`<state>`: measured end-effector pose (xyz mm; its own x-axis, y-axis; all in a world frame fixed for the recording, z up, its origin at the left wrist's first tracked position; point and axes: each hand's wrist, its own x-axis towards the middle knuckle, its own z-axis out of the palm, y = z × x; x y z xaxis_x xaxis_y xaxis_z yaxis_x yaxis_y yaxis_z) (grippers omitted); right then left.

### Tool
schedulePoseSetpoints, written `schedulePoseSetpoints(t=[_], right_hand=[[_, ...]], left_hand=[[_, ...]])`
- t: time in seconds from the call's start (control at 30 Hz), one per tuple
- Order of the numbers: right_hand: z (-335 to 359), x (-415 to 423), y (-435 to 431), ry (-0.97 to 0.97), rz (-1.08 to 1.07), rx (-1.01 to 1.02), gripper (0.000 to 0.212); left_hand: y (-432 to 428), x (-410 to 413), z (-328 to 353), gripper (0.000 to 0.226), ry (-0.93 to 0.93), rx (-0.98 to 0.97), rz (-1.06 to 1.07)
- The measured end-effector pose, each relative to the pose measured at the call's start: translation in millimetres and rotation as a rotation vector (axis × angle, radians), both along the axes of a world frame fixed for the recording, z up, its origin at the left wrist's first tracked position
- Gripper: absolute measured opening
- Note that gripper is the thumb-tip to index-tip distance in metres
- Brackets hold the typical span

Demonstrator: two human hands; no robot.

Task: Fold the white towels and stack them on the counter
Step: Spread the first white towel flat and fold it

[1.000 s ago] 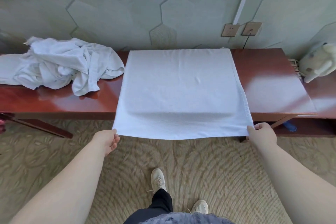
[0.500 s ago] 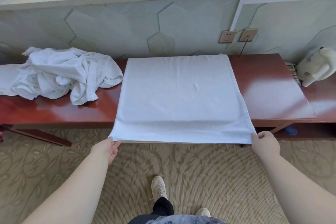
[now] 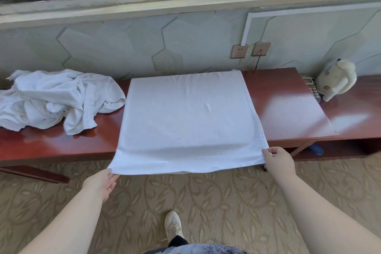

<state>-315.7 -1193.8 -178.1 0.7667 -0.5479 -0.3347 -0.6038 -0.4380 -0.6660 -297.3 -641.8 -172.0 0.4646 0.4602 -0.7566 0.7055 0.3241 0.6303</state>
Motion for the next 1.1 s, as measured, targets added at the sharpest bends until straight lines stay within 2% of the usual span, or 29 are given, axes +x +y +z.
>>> schedulePoseSetpoints(t=[0.17,0.47,0.67,0.77,0.83,0.97,1.1], right_hand=[[-0.2,-0.5,-2.1,0.065,0.009,0.033,0.034],[1.0,-7.3,-11.4,0.115,-0.066,0.073,0.027],[3.8,-12.8,-11.6,0.119,-0.015,0.068,0.025],[5.2,-15.9,-11.7,0.096,0.000,0.063,0.016],[2.7,-16.6,-13.4,0.100,-0.006,0.102,0.011],[-4.5,-17.1,-14.4,0.132,-0.059,0.210,0.015],[-5.1,-18.2,-9.9,0.149,-0.067,0.057,0.013]], left_hand=[[-1.1,-0.4,2.6,0.031,0.030,0.015,-0.027],[-14.3,-5.7,10.9,0.034,0.060,0.017,-0.031],[-13.3,-10.0,12.6,0.034,0.062,0.010,-0.022],[-14.2,-11.6,13.0,0.035,0.060,0.008,-0.028],[-15.4,-12.3,13.5,0.035,0.056,0.004,-0.028],[-16.6,-15.2,16.0,0.034,0.049,-0.001,-0.021],[-17.9,-18.1,17.8,0.035,0.048,0.000,-0.015]])
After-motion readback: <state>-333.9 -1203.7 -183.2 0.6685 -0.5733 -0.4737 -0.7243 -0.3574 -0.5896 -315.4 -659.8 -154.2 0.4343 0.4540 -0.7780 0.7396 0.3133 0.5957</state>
